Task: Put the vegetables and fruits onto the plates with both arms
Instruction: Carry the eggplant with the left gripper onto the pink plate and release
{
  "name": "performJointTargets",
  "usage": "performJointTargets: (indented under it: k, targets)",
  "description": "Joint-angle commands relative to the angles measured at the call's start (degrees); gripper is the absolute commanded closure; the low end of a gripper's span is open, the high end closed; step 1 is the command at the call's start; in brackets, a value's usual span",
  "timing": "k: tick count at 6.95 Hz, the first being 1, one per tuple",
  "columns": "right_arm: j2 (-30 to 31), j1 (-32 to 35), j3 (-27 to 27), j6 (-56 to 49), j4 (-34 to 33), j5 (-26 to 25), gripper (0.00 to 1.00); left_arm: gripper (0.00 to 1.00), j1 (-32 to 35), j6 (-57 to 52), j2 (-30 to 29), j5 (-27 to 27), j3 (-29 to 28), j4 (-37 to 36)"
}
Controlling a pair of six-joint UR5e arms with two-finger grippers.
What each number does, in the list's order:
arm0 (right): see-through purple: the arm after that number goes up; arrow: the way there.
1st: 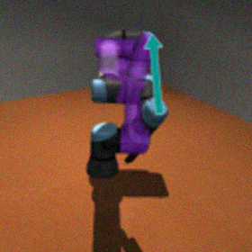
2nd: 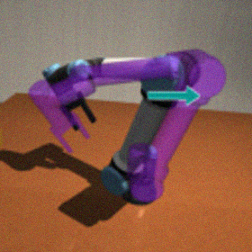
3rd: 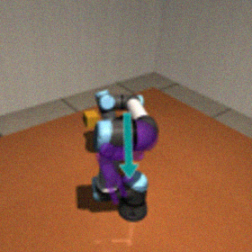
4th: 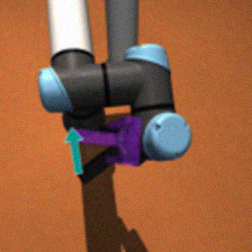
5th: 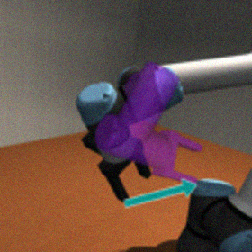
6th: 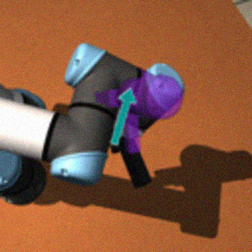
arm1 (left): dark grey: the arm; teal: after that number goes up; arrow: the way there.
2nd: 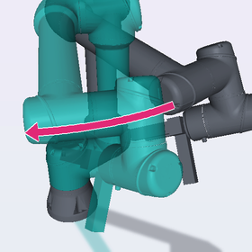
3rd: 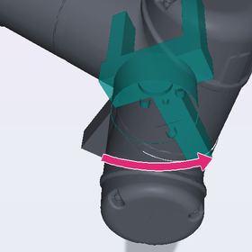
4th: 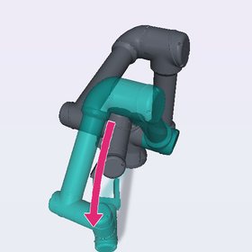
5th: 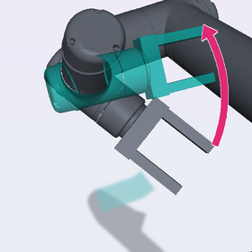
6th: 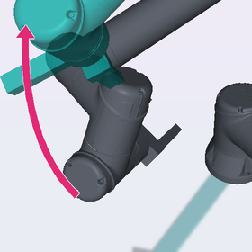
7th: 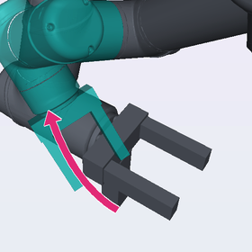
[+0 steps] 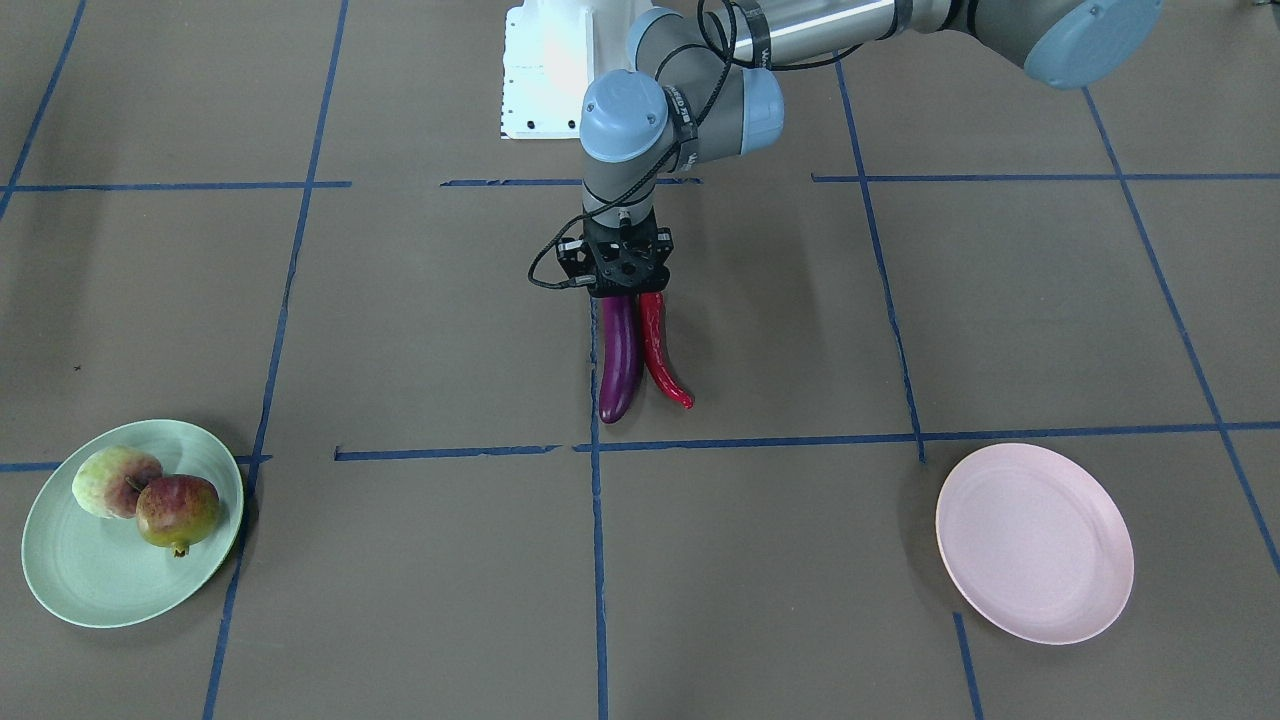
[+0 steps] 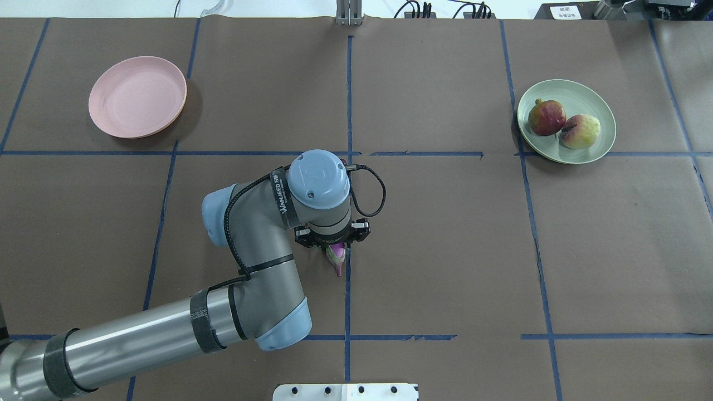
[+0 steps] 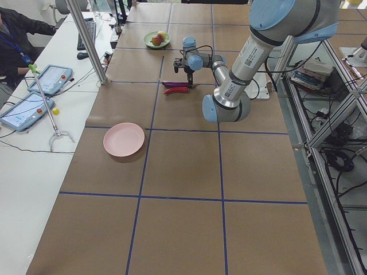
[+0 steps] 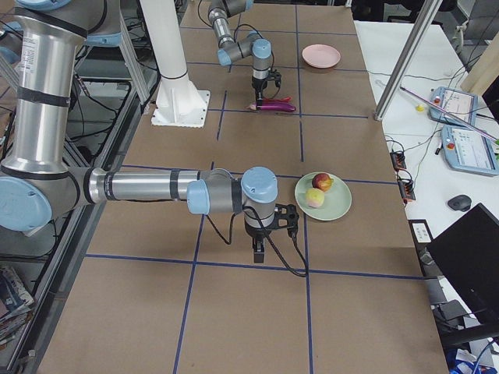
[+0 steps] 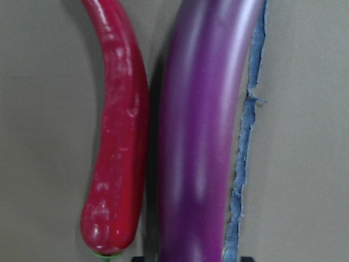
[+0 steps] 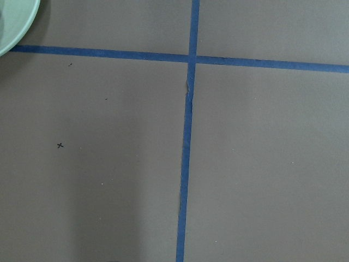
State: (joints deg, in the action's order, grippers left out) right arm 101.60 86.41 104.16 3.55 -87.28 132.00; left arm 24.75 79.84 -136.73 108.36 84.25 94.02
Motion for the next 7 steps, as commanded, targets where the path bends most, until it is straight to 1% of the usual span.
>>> performJointTargets:
  k: [1, 2, 3, 4, 5, 6, 7]
  targets:
    - [0.0, 0.0, 0.0, 0.0, 0.0, 0.1, 0.0, 1.0, 0.3, 0.5, -0.1, -3.1, 0.8, -0.4]
    - [0.0, 0.0, 0.0, -0.1, 0.0, 0.0, 0.0, 1.0, 2.7, 0.6, 0.2, -3.0, 3.3, -0.6]
    - [0.0, 0.0, -0.1, -0.1, 0.0, 0.0, 0.0, 1.0, 7.0, 0.7, 2.1, -2.7, 7.8, -0.7]
    - [0.0, 0.0, -0.1, -0.2, 0.0, 0.0, 0.0, 1.0, 12.3, 0.7, 6.3, 0.4, 9.9, -0.7]
    - [0.0, 0.0, -0.2, -0.2, 0.0, 0.0, 0.0, 1.0, 19.6, -0.8, 10.0, 5.3, 9.2, -0.2]
    - [0.0, 0.0, -0.2, -0.3, 0.0, 0.0, 0.0, 1.0, 26.1, -10.8, 12.3, 10.1, 7.1, -0.6]
    - [0.1, 0.0, -0.2, -0.3, 0.0, 0.0, 0.0, 1.0, 31.1, -19.8, 13.1, 11.5, 1.1, -0.3]
